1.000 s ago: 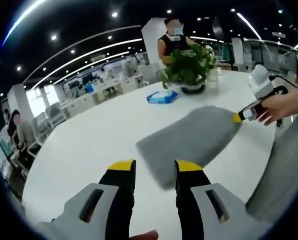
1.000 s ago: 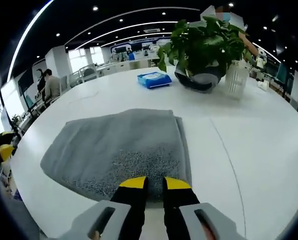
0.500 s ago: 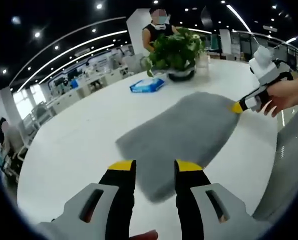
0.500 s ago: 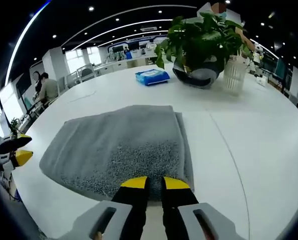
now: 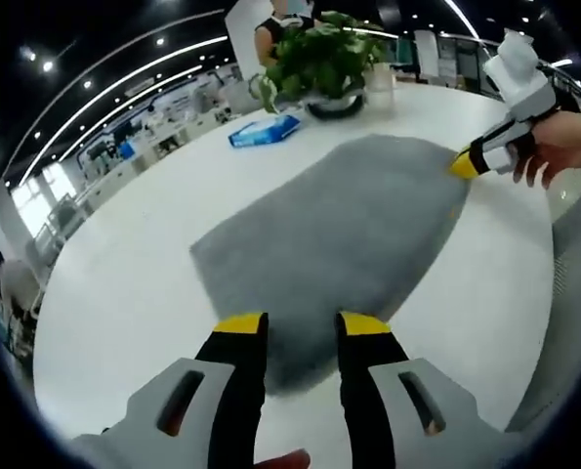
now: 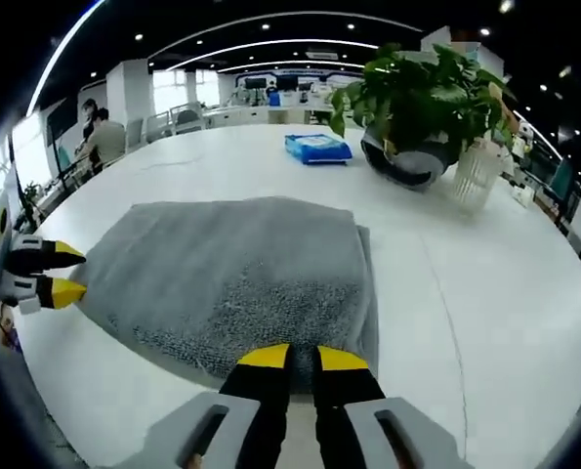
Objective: Open the folded towel by lifting each exposed corner and separating the folded layers until the towel lies flat within the target outline without major curled edges
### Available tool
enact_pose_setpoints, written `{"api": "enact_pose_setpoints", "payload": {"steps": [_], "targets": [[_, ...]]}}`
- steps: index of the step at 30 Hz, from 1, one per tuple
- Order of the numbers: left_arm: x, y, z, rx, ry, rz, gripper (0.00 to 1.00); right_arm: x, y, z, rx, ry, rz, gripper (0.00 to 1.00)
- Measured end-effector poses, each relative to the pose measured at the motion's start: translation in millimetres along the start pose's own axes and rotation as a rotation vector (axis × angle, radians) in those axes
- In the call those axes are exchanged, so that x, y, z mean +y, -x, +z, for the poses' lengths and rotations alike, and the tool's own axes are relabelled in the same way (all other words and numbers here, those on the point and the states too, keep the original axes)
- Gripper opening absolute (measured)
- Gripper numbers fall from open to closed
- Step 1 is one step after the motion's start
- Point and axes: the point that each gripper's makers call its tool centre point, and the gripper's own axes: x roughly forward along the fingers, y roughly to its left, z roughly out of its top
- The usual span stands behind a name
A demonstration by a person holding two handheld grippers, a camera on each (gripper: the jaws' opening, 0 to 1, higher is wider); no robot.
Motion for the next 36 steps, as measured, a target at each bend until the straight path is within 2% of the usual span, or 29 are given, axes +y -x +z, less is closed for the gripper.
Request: {"api": "enact_pose_setpoints", "payload": {"steps": [3, 7, 11, 15, 20, 23, 26, 36], "targets": [[1.4, -1.9, -1.0, 0.005, 0.015, 0.007, 0.28, 2.7, -0.8, 0.1, 0.023, 0.100, 0.017, 0.03], [0.0, -3.2, -3.1, 0.008, 0.070, -0.002, 0.24, 0.9, -1.7, 1.0, 0.052, 0.106, 0.054, 0.03], [-7.5, -2.9, -3.8, -0.007, 0.054, -0.020, 0.17, 0.5, -3.2, 1.2, 0.107, 0.124, 0.106, 0.02], [-7.8, -2.9, -4.0, 0.024, 0.084, -0.008, 0.15, 0.8, -3.9, 1.3, 0.175, 0.142, 0.144, 0.02], [-10.0, 0.0, -7.1, 0.039, 0.092, -0.002, 0.15, 0.5, -4.9, 0.8, 0.225, 0.166, 0.183, 0.02], [-11.0, 2.6, -9.4, 0.023, 0.116, 0.005, 0.15, 0.7, -5.6, 0.7, 0.246, 0.176, 0.204, 0.02], [-13.9, 5.6, -12.1, 0.019, 0.130, 0.008, 0.15, 1.8, -7.1, 1.0, 0.256, 0.235, 0.220, 0.02], [-21.3, 13.6, -16.6, 0.034, 0.171, 0.009, 0.15, 2.7, -12.9, 6.8, 0.289, 0.318, 0.258, 0.02]]}}
